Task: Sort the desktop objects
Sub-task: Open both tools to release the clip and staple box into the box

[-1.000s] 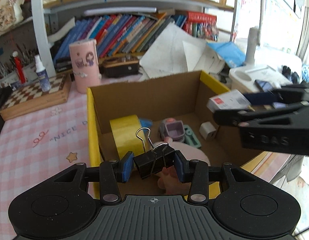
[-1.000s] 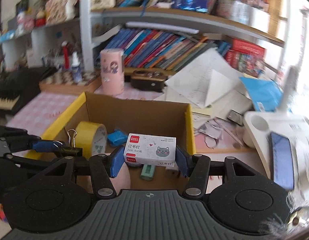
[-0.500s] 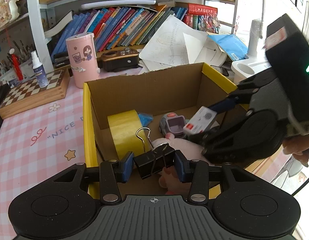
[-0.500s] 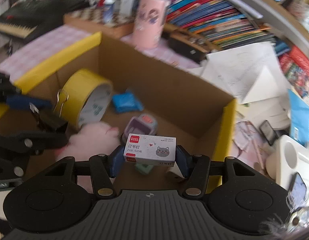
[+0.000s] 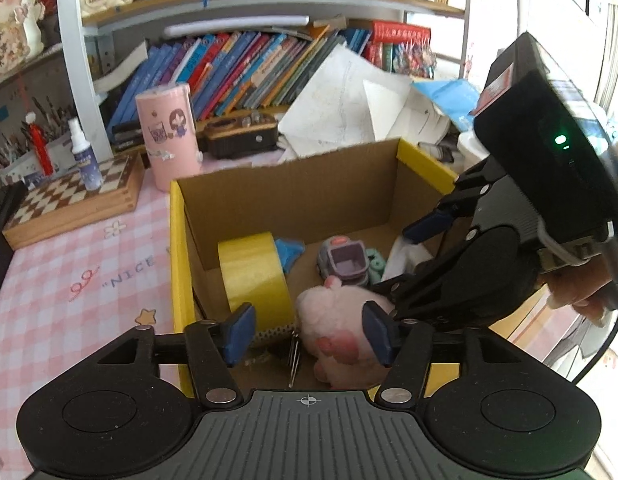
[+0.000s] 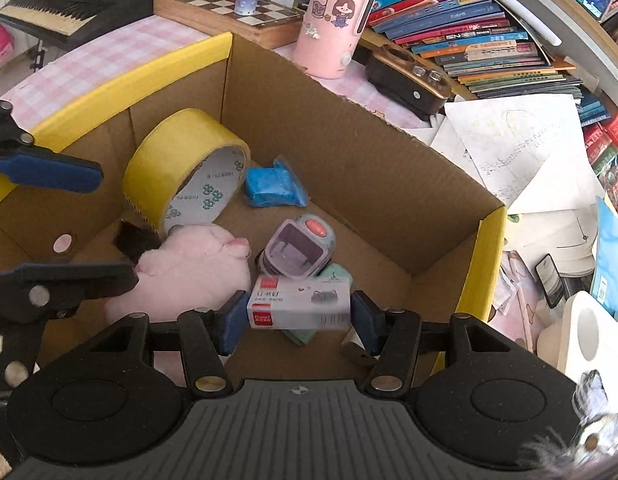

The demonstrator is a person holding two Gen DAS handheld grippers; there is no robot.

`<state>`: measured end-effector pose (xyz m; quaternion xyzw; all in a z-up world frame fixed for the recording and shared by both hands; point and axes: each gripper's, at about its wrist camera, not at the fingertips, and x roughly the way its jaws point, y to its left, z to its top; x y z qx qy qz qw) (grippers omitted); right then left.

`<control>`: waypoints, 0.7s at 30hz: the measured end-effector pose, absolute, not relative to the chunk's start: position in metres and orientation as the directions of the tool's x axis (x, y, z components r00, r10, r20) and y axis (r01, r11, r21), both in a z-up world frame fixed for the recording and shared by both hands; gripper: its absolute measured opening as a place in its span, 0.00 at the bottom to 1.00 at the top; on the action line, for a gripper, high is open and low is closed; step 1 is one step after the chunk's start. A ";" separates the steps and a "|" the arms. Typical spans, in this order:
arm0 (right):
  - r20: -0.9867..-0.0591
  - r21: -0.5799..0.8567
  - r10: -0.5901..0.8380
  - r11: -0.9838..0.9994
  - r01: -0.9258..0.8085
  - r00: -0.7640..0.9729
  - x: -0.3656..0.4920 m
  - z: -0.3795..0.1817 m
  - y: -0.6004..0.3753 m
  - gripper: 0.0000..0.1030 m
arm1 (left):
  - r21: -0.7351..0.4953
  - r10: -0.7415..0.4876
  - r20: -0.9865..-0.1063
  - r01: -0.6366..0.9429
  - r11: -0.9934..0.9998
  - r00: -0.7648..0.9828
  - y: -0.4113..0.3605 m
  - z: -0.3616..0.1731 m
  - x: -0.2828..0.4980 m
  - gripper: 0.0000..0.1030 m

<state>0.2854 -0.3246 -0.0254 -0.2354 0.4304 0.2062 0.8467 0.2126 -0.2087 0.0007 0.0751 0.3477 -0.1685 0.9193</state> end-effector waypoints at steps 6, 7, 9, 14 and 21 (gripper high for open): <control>-0.769 -0.175 0.180 0.864 -0.473 0.613 0.270 -0.005 -0.331 0.58 | 0.017 -0.258 -0.603 0.335 0.942 0.755 -0.203 0.019 0.196 0.66; -0.757 -0.171 0.184 0.871 -0.461 0.627 0.266 -0.001 -0.332 0.59 | 0.008 -0.258 -0.588 0.325 0.946 0.766 -0.200 0.023 0.193 0.68; -0.724 -0.156 0.194 0.889 -0.431 0.662 0.256 0.007 -0.333 0.60 | -0.005 -0.245 -0.567 0.294 0.956 0.786 -0.193 0.028 0.188 0.73; -0.636 -0.096 0.208 0.934 -0.344 0.743 0.226 0.024 -0.334 0.63 | -0.017 -0.186 -0.544 0.211 0.977 0.818 -0.174 0.037 0.174 0.78; -0.546 -0.010 0.182 0.975 -0.224 0.818 0.181 0.033 -0.327 0.65 | -0.035 -0.098 -0.522 0.093 0.995 0.848 -0.138 0.039 0.145 0.81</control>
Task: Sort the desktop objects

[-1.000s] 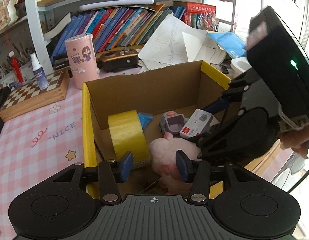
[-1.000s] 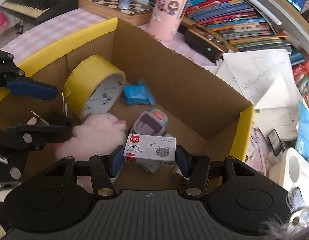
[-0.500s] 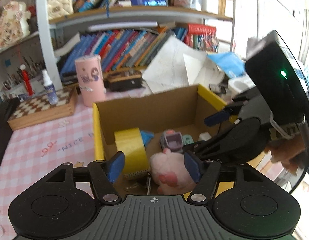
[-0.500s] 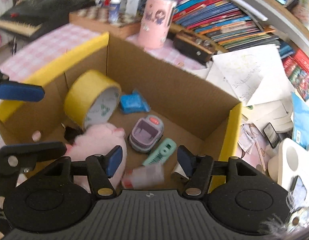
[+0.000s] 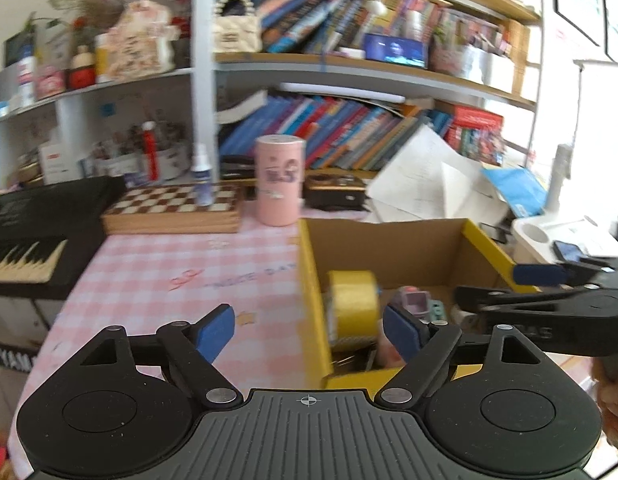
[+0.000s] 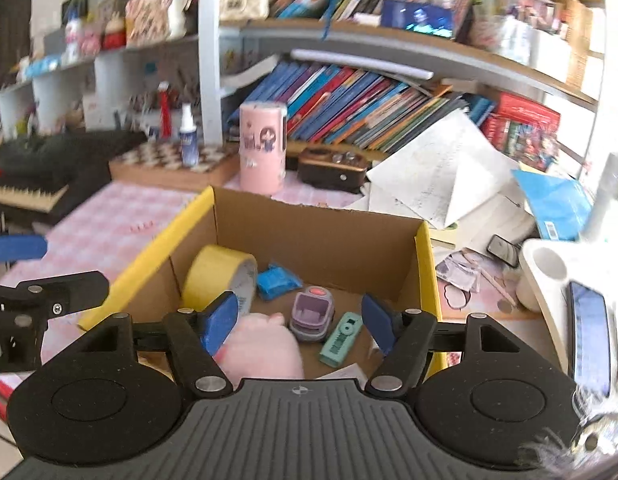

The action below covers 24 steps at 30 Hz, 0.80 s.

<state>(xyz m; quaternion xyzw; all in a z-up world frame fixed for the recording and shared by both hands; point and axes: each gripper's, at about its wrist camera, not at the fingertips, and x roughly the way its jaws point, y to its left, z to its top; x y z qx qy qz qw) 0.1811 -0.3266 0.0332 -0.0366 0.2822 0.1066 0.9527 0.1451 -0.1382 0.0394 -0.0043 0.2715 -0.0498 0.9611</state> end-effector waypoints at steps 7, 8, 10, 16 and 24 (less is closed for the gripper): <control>-0.509 0.002 0.123 0.990 -0.142 0.852 0.139 0.029 -0.311 0.66 | -0.007 -0.003 -0.517 0.000 1.000 0.856 -0.107 0.034 0.111 0.84; -0.510 0.004 0.117 0.991 -0.133 0.852 0.134 0.028 -0.309 0.70 | -0.004 0.005 -0.519 -0.008 1.000 0.855 -0.104 0.033 0.107 0.88; -0.516 0.006 0.098 0.994 -0.111 0.851 0.124 0.024 -0.304 0.73 | -0.005 0.015 -0.523 -0.021 1.000 0.852 -0.098 0.029 0.098 0.92; -0.532 0.009 0.064 0.998 -0.069 0.845 0.087 0.015 -0.288 0.78 | -0.005 0.018 -0.553 -0.025 1.000 0.833 -0.085 0.020 0.073 0.93; -0.544 0.015 0.040 0.999 -0.037 0.838 0.038 0.010 -0.268 0.85 | -0.003 0.011 -0.599 -0.016 1.000 0.801 -0.073 0.012 0.038 0.93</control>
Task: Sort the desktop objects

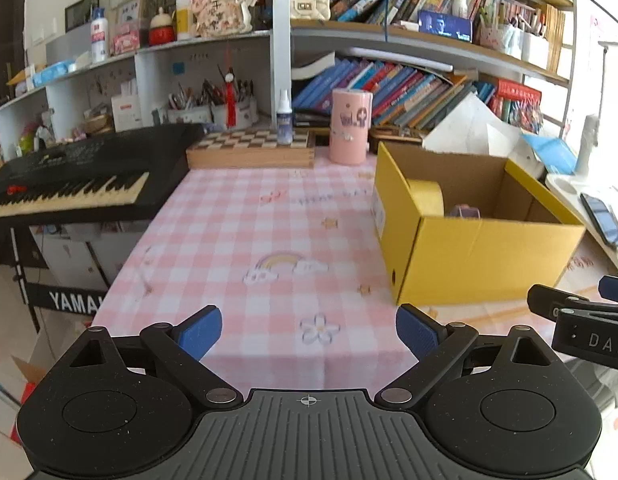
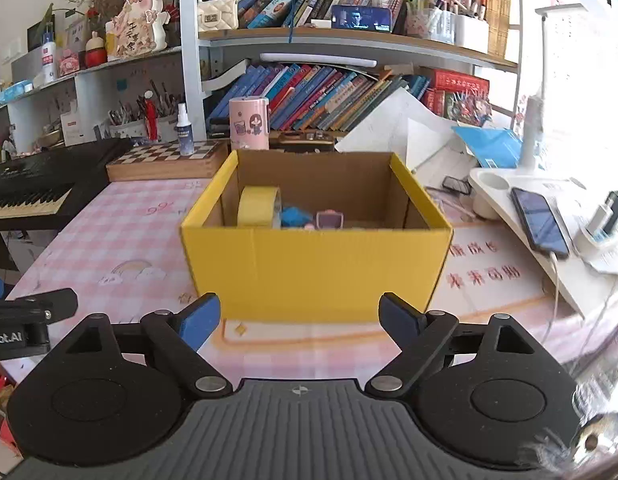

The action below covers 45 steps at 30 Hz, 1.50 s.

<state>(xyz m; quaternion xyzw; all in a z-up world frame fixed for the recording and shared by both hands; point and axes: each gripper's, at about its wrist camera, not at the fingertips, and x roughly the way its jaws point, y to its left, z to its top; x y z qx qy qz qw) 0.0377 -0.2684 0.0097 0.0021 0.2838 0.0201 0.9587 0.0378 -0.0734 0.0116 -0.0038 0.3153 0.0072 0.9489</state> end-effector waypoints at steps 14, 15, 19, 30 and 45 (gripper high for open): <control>-0.534 0.017 0.040 0.999 -0.037 0.844 -0.018 0.012 -0.238 0.95 | -0.008 -0.001 -0.612 -0.005 1.000 0.791 -0.048 0.014 -0.003 0.97; -0.535 0.017 0.038 0.999 -0.035 0.844 -0.021 0.012 -0.237 0.95 | -0.007 -0.003 -0.612 -0.002 1.000 0.791 -0.047 0.014 -0.005 0.97; -0.534 0.016 0.036 0.999 -0.033 0.845 -0.024 0.012 -0.235 0.97 | 0.002 -0.005 -0.604 0.007 1.000 0.797 -0.043 0.016 -0.014 0.98; -0.540 0.002 0.012 1.000 -0.013 0.841 -0.044 0.012 -0.221 1.00 | 0.017 -0.005 -0.611 0.019 1.000 0.792 -0.034 0.016 -0.027 0.99; -0.574 0.005 0.024 1.000 -0.026 0.819 -0.045 0.008 -0.207 1.00 | 0.008 -0.012 -0.628 0.021 1.000 0.778 -0.024 0.011 -0.032 0.99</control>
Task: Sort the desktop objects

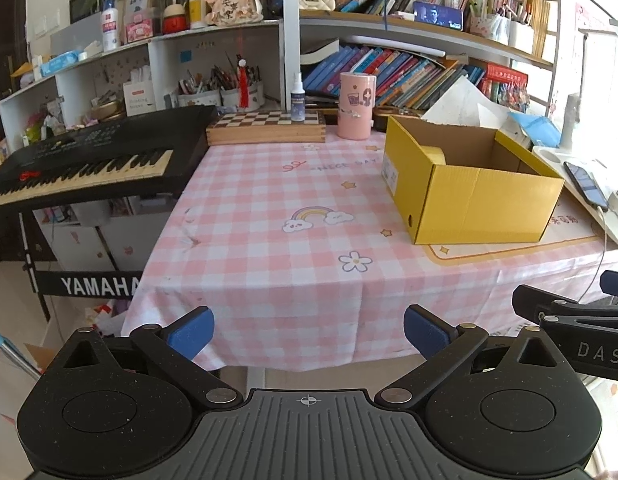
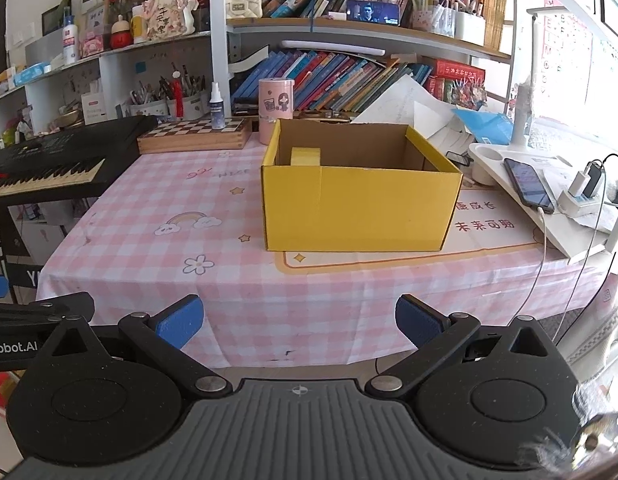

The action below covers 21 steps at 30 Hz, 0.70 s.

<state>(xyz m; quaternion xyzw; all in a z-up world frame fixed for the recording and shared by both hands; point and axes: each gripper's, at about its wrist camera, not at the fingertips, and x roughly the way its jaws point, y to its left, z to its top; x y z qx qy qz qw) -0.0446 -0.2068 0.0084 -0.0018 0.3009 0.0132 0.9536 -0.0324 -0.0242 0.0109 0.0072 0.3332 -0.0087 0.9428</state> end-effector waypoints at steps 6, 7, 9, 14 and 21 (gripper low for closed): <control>-0.577 0.007 0.026 1.000 -0.027 0.816 -0.044 0.008 -0.206 1.00 | 0.004 -0.014 -0.637 0.021 1.000 0.771 -0.022 0.009 -0.031 0.99; -0.580 0.008 0.027 1.000 -0.027 0.814 -0.044 0.007 -0.205 1.00 | 0.004 -0.015 -0.638 0.023 1.000 0.770 -0.023 0.009 -0.030 0.99; -0.584 0.011 0.029 1.000 -0.028 0.811 -0.043 0.006 -0.204 1.00 | 0.007 -0.016 -0.639 0.026 1.000 0.769 -0.023 0.008 -0.030 0.99; -0.594 0.020 0.033 0.999 -0.026 0.804 -0.040 0.005 -0.205 1.00 | 0.009 -0.019 -0.642 0.032 0.999 0.767 -0.024 0.008 -0.028 0.99; -0.601 0.027 0.030 0.999 -0.018 0.799 -0.038 0.004 -0.207 1.00 | 0.004 -0.027 -0.641 0.039 0.999 0.767 -0.026 0.008 -0.025 0.99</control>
